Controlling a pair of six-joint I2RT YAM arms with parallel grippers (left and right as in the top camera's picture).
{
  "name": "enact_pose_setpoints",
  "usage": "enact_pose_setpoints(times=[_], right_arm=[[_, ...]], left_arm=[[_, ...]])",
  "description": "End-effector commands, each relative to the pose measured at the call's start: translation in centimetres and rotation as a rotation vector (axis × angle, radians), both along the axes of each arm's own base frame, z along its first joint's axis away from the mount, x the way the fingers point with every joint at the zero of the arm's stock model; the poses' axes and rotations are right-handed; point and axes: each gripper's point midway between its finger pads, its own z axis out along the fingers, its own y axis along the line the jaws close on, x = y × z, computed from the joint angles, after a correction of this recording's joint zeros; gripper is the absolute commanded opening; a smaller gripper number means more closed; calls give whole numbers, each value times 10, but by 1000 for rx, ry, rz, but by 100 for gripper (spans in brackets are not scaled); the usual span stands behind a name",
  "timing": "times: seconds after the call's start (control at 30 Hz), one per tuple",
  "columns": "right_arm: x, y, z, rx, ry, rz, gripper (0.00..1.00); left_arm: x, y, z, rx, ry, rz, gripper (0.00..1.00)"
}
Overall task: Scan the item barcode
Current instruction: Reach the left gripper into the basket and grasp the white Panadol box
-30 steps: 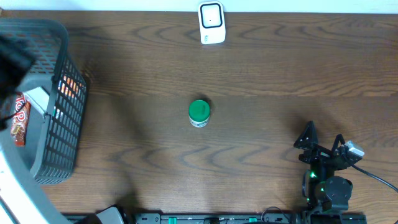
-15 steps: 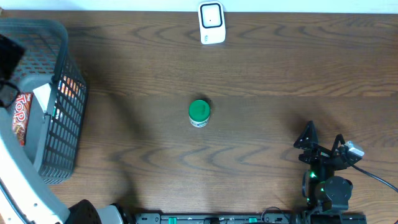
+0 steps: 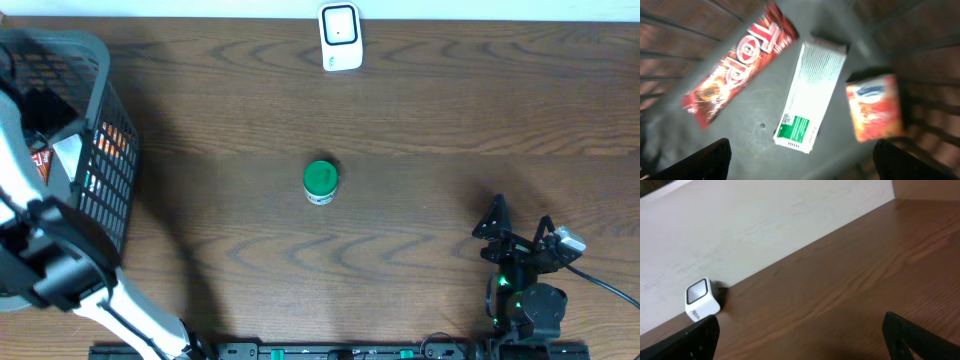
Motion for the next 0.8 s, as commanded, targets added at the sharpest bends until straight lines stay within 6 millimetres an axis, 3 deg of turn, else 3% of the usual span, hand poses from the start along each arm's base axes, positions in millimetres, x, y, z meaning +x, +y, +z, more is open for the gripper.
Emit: enact_pose_setpoints(times=[0.0,0.23,0.77], right_arm=[[0,1,0,-15,0,1,99],[0,1,0,-15,0,1,99],[0,1,0,-15,0,1,99]], left_arm=[[-2,4,-31,-16,89,-69,92],[6,9,-81,-54,146,-71,92],[4,8,-149,-109,232,-98,93]])
